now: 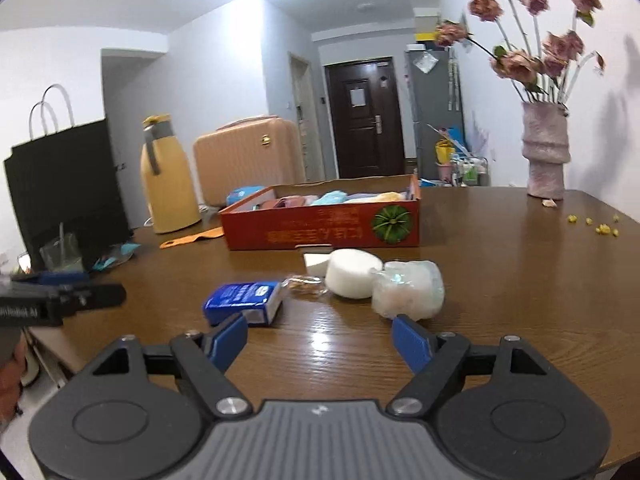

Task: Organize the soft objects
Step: 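Withdraw both open grippers toward the blue milk carton, then close both grippers on the blue milk carton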

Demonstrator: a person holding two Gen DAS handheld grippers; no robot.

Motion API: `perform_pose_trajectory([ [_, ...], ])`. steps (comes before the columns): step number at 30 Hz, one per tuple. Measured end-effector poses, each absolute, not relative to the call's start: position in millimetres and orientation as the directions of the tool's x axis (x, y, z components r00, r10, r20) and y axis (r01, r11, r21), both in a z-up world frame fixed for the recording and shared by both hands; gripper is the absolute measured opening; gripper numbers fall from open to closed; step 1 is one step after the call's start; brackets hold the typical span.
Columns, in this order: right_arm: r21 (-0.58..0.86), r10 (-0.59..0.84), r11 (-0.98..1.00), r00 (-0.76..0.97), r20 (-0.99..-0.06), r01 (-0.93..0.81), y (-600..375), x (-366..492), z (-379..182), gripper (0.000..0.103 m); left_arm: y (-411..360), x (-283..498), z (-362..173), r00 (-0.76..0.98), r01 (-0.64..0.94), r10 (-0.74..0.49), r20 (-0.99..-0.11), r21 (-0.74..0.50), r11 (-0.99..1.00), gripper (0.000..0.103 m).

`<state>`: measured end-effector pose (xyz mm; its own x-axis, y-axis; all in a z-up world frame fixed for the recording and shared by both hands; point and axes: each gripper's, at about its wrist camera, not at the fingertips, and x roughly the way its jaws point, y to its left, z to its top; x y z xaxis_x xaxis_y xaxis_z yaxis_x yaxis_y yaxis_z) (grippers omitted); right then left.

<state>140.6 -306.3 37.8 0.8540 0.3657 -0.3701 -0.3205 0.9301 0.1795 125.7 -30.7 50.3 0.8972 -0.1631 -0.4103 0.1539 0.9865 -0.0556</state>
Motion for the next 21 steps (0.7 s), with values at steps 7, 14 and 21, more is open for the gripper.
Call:
perform_pose_trajectory([
  [7, 0.19, 0.346, 0.937, 0.846, -0.406, -0.293, -316.6, 166.6, 29.0, 0.065, -56.7, 175.2, 26.7, 0.853, 0.181, -0.191, -0.486, -0.067, 0.981, 0.098],
  [14, 0.196, 0.385, 0.923, 0.811, -0.439, -0.332, -305.2, 206.6, 28.3, 0.055, -55.8, 225.4, 20.5, 0.833, 0.087, -0.159, -0.529, -0.158, 0.984, 0.098],
  [21, 0.214, 0.407, 0.913, 0.8, -0.441, -0.347, -299.3, 246.1, 33.1, 0.051, -62.4, 259.3, 10.6, 0.789, 0.134, -0.219, -0.573, -0.188, 0.973, 0.066],
])
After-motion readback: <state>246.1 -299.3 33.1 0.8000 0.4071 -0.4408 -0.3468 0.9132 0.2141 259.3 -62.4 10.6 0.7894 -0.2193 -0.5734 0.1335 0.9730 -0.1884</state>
